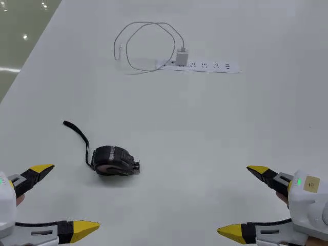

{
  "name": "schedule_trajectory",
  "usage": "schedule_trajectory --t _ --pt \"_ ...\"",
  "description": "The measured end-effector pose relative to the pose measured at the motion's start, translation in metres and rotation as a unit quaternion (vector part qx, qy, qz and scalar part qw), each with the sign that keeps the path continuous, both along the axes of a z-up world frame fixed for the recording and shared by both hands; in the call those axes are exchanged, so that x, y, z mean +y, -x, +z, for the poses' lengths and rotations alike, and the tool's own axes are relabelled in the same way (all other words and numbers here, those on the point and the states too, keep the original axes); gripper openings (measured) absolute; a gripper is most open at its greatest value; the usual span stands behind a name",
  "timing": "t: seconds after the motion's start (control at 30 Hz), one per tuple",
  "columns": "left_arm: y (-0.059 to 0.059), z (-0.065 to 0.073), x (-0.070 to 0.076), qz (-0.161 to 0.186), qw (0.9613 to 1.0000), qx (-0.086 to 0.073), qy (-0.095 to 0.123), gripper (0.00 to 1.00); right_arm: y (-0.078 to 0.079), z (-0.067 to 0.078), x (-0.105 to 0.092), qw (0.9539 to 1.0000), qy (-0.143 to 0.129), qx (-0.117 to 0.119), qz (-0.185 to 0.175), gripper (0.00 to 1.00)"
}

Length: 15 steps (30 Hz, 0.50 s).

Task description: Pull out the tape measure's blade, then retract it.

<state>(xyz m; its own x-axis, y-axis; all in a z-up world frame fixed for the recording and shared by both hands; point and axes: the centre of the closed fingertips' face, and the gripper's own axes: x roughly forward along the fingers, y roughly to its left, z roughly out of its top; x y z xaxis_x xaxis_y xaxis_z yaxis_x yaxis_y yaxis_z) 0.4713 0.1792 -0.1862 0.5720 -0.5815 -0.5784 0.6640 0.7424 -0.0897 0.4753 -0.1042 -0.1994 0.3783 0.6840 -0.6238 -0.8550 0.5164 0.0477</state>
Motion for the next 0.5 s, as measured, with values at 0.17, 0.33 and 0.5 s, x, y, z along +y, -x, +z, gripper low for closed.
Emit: schedule_trajectory --t 0.17,0.33,0.5 --pt "-0.002 -0.003 -0.002 -0.007 1.0 0.003 -0.002 0.98 -0.002 -0.003 0.004 1.0 -0.001 0.002 0.008 0.91" --pt "-0.003 -0.005 -0.004 -0.02 0.9997 0.008 -0.006 0.97 -0.005 -0.005 0.008 0.9998 0.004 0.003 0.021 0.9" --pt "-0.009 -0.006 -0.004 -0.029 0.9995 0.006 -0.013 0.95 -0.006 -0.007 0.011 0.9995 0.008 0.005 0.031 0.9"
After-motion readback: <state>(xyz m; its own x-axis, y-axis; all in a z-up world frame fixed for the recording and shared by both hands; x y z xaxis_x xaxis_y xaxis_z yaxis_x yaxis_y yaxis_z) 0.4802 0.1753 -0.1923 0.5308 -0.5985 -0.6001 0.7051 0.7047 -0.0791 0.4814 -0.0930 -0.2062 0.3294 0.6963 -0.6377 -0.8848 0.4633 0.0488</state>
